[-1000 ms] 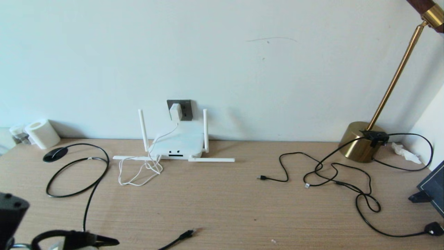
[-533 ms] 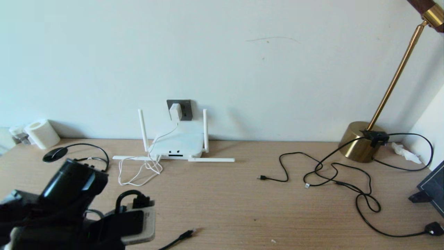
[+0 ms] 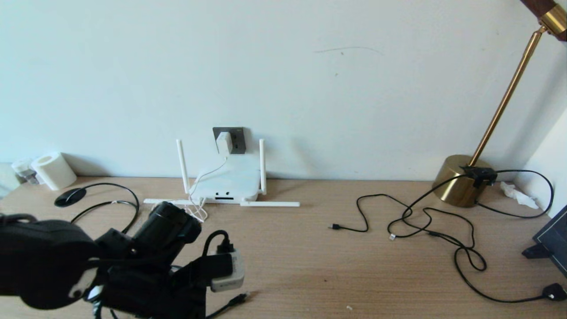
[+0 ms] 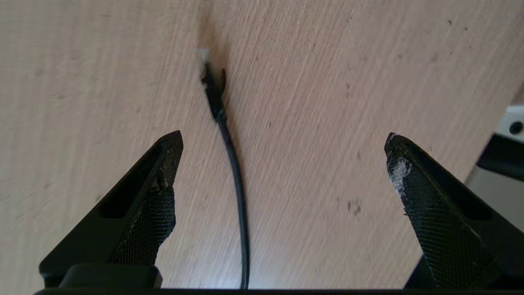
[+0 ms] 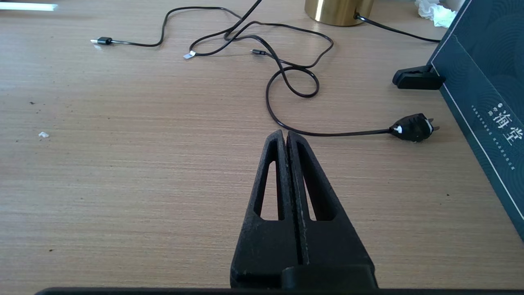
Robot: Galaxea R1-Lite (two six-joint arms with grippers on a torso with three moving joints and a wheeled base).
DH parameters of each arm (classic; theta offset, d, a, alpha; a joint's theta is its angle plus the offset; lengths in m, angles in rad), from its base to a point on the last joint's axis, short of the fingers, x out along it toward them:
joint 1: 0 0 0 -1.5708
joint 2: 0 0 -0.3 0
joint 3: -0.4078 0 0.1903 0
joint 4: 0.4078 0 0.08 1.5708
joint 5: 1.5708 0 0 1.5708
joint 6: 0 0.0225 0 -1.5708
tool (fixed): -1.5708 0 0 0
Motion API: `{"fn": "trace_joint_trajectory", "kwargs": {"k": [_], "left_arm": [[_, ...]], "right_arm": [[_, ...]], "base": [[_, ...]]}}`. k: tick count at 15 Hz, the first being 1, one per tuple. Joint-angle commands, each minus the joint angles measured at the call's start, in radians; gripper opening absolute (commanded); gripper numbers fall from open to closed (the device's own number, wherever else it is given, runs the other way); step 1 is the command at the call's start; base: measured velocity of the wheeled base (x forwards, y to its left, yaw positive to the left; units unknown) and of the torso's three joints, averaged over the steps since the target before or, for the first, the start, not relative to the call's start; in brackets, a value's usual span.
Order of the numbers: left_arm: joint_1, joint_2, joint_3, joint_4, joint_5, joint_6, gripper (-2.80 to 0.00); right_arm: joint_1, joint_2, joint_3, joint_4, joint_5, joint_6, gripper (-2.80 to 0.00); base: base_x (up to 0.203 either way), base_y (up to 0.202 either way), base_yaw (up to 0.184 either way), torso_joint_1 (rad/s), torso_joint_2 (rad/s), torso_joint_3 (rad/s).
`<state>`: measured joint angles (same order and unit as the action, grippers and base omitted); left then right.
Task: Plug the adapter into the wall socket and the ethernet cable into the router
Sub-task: Pick up cable
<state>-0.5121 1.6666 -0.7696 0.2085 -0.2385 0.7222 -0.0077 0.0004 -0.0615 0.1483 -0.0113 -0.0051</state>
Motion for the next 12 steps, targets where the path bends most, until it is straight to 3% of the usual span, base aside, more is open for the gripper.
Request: {"fn": "trace_joint_trajectory", "kwargs": {"k": [1,12], "left_arm": [[-0.008,0.056,-0.002,-0.007,0.001,-0.001,0.00],[-0.006,0.129,-0.001,-0.071,0.090,-0.017,0.00]], "right_arm": [[0.000,0.001,0.000,0.000,0.000,-0.001,-2.80],[0.000,0.001,0.000,0.000,0.000,-0.001,-2.80]], "base": [[0.000,0.000,0.000,0.000,0.00,0.000],[0.000,0.000,0.000,0.000,0.00,0.000]]}}
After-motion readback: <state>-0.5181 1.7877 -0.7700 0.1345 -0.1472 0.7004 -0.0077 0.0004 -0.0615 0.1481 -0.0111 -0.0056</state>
